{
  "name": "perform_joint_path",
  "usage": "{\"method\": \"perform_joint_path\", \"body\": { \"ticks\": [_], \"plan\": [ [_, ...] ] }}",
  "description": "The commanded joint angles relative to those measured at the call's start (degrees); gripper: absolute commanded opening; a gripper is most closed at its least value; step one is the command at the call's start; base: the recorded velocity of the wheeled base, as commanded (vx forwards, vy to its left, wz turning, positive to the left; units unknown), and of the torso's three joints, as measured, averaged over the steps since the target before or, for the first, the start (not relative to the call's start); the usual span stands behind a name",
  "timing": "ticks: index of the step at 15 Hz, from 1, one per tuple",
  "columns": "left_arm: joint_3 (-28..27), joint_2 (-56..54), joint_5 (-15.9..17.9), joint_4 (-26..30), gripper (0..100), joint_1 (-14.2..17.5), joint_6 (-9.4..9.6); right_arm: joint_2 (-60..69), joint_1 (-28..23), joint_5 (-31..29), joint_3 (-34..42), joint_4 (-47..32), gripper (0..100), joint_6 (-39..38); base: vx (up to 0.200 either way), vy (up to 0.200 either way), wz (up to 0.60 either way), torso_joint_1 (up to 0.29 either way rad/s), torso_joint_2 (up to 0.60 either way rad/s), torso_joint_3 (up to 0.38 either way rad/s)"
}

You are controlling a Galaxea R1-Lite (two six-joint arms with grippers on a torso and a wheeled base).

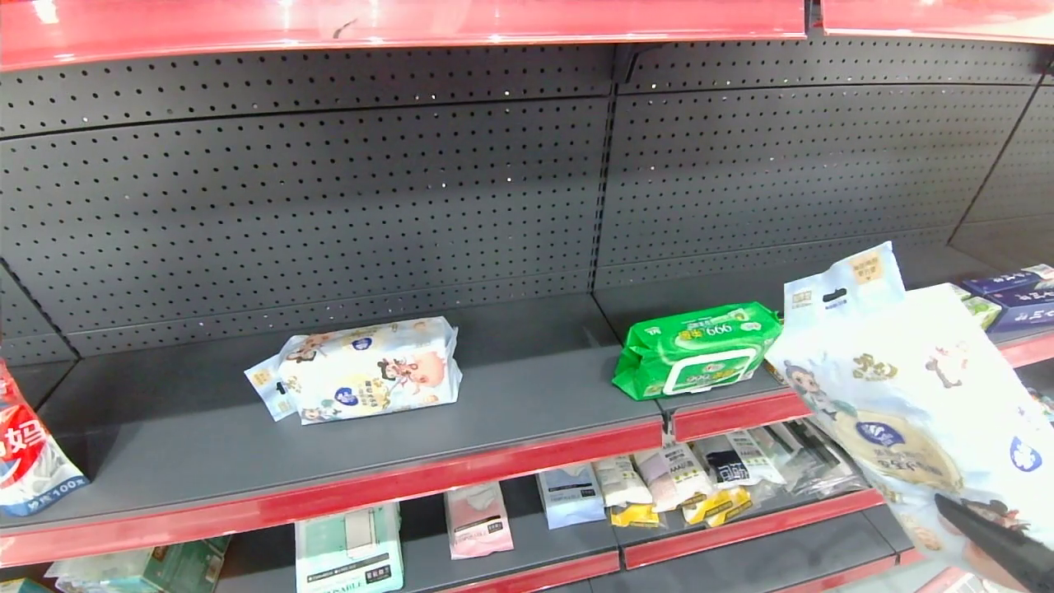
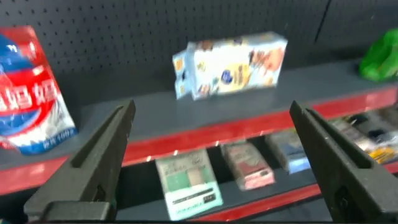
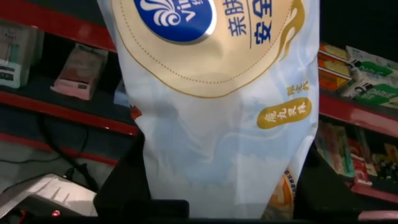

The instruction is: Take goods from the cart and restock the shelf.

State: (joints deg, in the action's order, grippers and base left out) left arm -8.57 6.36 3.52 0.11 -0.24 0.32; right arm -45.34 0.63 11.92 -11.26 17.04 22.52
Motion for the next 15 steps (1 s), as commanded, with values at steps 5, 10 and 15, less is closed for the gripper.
{"method": "perform_joint_path", "body": {
  "ticks": [5, 10, 15],
  "plan": [
    [-13.1, 35.5, -7.8, -0.2, 100, 3.1, 5.66, 2.1, 0.2, -4.7, 1.5, -0.3, 0, -0.8, 0.0, 0.0, 0.0, 0.0, 0.0, 0.0],
    [-13.3, 57.4, 12.8, -7.8, 100, 3.7, 16.56, 1.6, -0.3, -5.3, 1.1, -0.4, 0, -0.5, 0.0, 0.0, 0.0, 0.0, 0.0, 0.0],
    [-23.7, 82.2, 21.8, -21.7, 100, 7.9, 29.21, 1.9, -0.4, -7.4, 1.2, -0.5, 0, 0.7, 0.0, 0.0, 0.0, 0.0, 0.0, 0.0]
  ]
}}
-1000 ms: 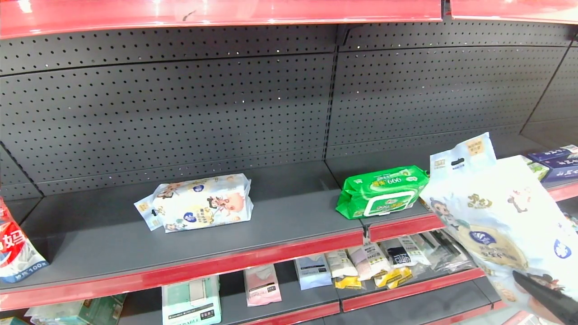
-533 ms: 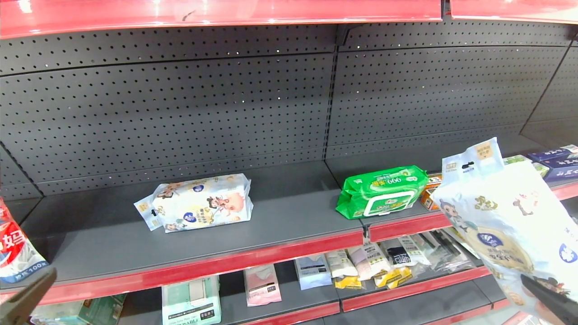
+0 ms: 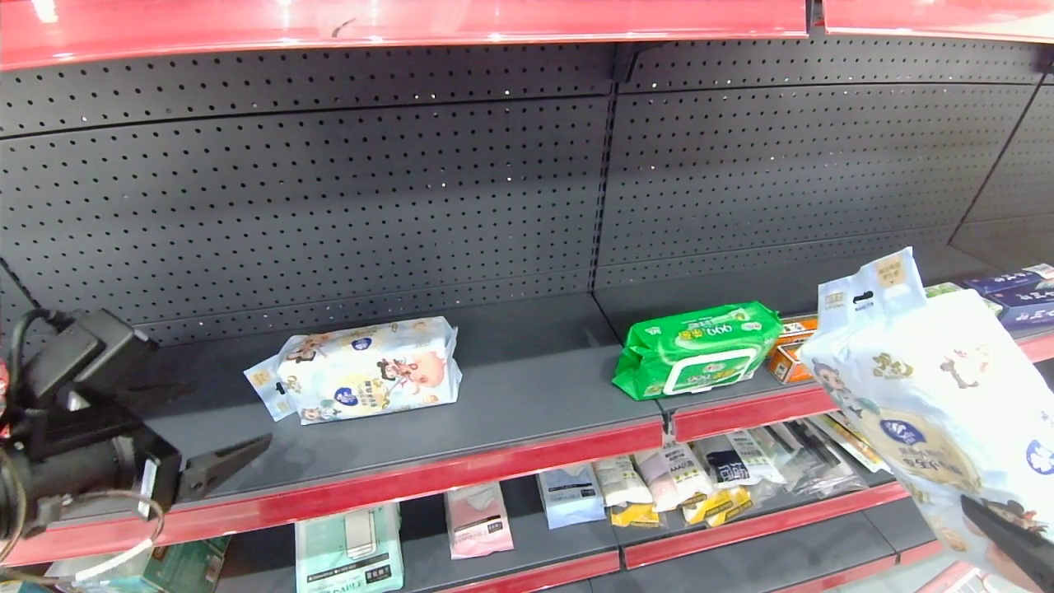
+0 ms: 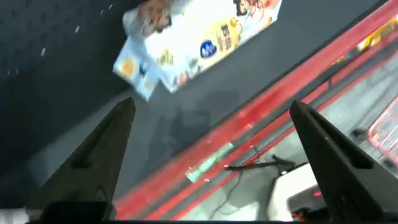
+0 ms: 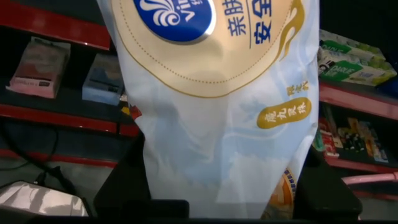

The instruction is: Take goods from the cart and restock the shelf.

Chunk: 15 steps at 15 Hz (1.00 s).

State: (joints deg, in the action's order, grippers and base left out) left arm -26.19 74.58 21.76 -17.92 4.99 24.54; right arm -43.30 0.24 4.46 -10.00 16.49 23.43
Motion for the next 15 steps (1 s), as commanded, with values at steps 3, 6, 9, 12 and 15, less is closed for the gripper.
{"method": "perform_joint_path", "body": {
  "ticks": [3, 6, 9, 12, 15],
  "plan": [
    [-16.4, 23.4, 10.8, -2.8, 100, 3.5, 10.35, 0.0, 0.0, 0.0, 0.5, -0.1, 0, 1.6, 0.0, 0.0, 0.0, 0.0, 0.0, 0.0],
    [-23.0, 27.4, 11.5, 1.8, 100, 3.5, 10.97, 0.3, 0.0, -1.0, 1.0, -0.8, 0, 1.7, 0.0, 0.0, 0.0, 0.0, 0.0, 0.0],
    [-28.4, 31.2, 14.0, 11.0, 100, 3.5, 18.88, 0.3, 0.0, -1.6, 1.6, -0.8, 0, 1.8, 0.0, 0.0, 0.0, 0.0, 0.0, 0.0],
    [-34.4, 35.3, 14.4, 11.2, 100, 3.3, 19.32, 0.3, 0.0, -2.4, 2.0, -0.8, 0, 2.1, 0.0, 0.0, 0.0, 0.0, 0.0, 0.0],
    [-38.2, 39.1, 14.5, 11.2, 100, 3.2, 19.58, 0.0, 0.0, -2.5, 2.3, -0.8, 0, 2.1, 0.0, 0.0, 0.0, 0.0, 0.0, 0.0]
  ]
}}
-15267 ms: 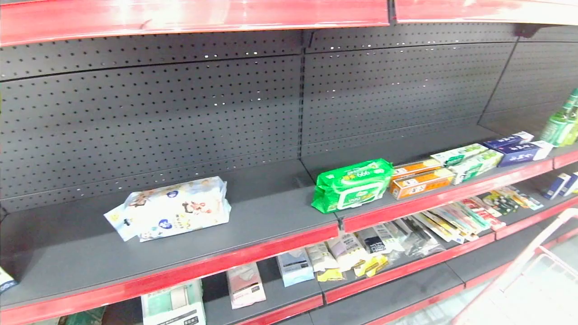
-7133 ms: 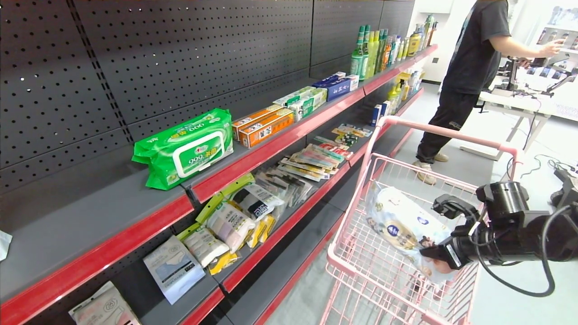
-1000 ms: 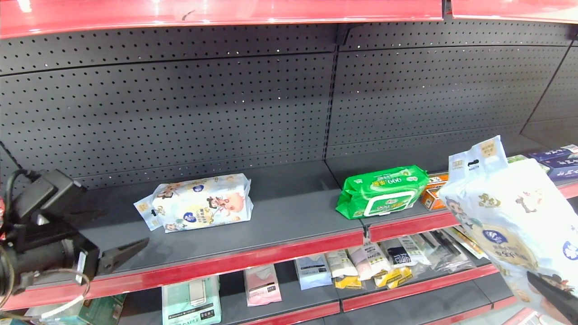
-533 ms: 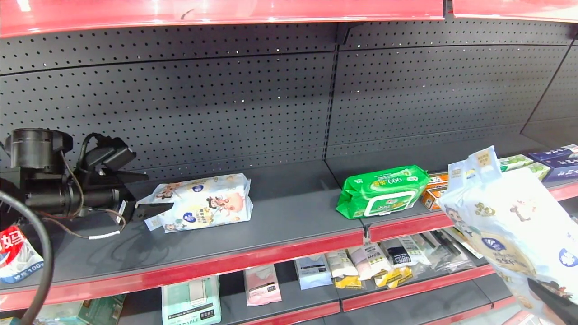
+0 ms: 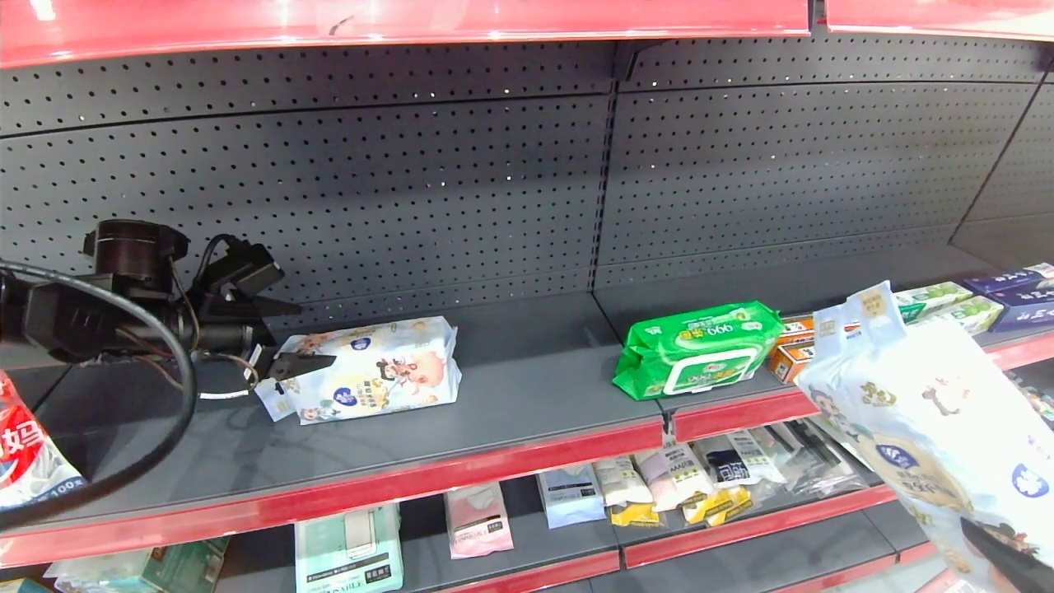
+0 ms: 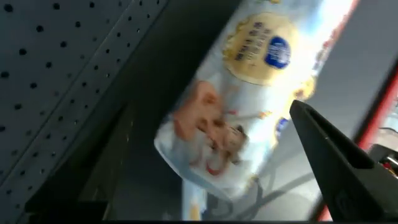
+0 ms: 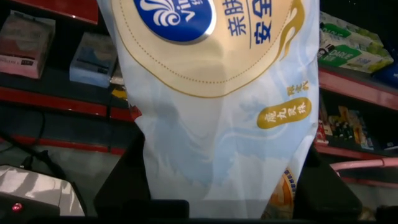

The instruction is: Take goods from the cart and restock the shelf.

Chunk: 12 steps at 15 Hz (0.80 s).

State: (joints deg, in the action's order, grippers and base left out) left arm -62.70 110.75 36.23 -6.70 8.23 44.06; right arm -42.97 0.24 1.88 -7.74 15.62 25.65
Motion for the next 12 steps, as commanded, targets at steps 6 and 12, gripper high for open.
{"method": "perform_joint_path", "body": {
  "ticks": [6, 12],
  "plan": [
    [-2.6, 6.1, 1.0, 1.3, 100, -1.4, 2.61, -0.6, 0.0, -1.2, 0.4, 0.0, 0, 0.4, 0.0, 0.0, 0.0, 0.0, 0.0, 0.0],
    [-5.1, 7.8, 1.6, 2.6, 100, -3.0, 2.7, -0.5, 0.0, -1.9, 0.3, 0.0, 0, 1.2, 0.0, 0.0, 0.0, 0.0, 0.0, 0.0]
  ]
}}
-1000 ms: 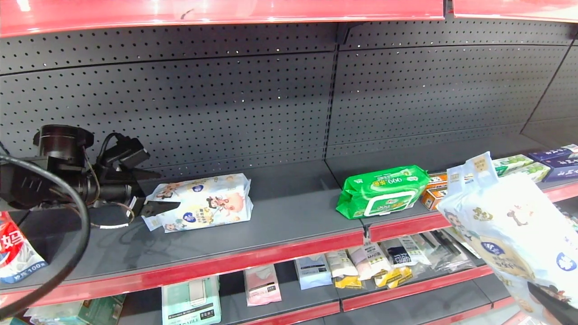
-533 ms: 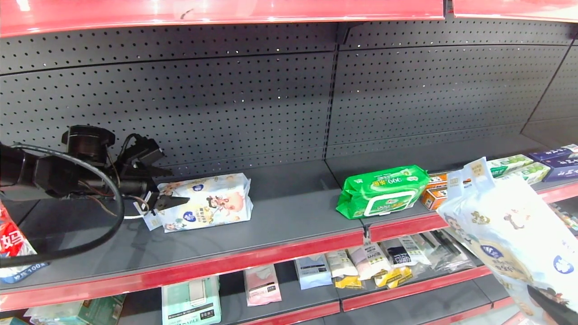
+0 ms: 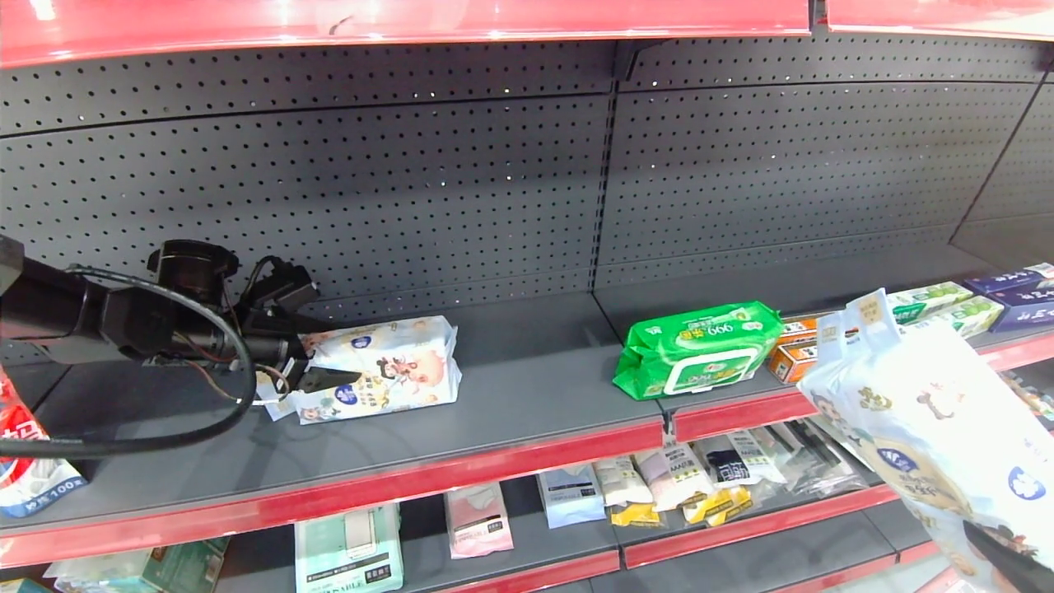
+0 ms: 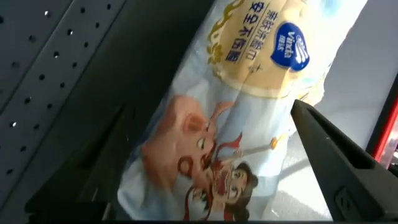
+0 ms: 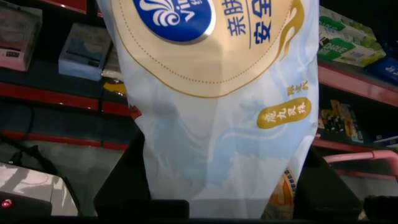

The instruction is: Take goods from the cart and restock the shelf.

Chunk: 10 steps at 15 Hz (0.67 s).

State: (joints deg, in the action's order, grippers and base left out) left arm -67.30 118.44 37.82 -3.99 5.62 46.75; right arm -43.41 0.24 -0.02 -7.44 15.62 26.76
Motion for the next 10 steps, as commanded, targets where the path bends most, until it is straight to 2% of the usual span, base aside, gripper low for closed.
{"method": "perform_joint_path", "body": {
  "ticks": [1, 3, 4, 6, 7, 8, 10],
  "plan": [
    [-0.6, 0.2, 0.1, -0.1, 100, -0.5, 0.09, -0.3, 0.0, 0.0, 0.0, 0.0, 0, 0.0, 0.0, 0.0, 0.0, 0.0, 0.0, 0.0],
    [-0.5, 0.3, 0.9, -0.1, 100, -0.5, 0.09, -0.2, 0.0, 0.0, 0.1, 0.0, 0, 0.0, 0.0, 0.0, 0.0, 0.0, 0.0, 0.0],
    [-0.5, 0.3, 0.9, 0.0, 0, -0.6, 0.09, -0.1, 0.0, 0.0, 0.1, 0.0, 0, 0.0, 0.0, 0.0, 0.0, 0.0, 0.0, 0.0],
    [0.4, -0.1, 1.0, 1.0, 0, -0.6, 0.18, -0.1, 0.0, 0.0, 0.1, 0.0, 0, 0.0, 0.0, 0.0, 0.0, 0.0, 0.0, 0.0],
    [0.7, -0.8, 1.0, 3.3, 0, -0.6, 0.8, -0.1, 0.0, 0.0, 0.1, 0.0, 0, 0.0, 0.0, 0.0, 0.0, 0.0, 0.0, 0.0],
    [0.8, -1.7, 1.0, 6.1, 0, -0.6, 2.38, -0.1, 0.0, 0.0, 0.1, 0.0, 0, 0.0, 0.0, 0.0, 0.0, 0.0, 0.0, 0.0],
    [0.8, -3.0, 1.3, 8.6, 0, -0.5, 3.17, 0.1, 0.0, 0.0, 0.2, 0.0, 0, 0.0, 0.0, 0.0, 0.0, 0.0, 0.0, 0.0]
  ]
}}
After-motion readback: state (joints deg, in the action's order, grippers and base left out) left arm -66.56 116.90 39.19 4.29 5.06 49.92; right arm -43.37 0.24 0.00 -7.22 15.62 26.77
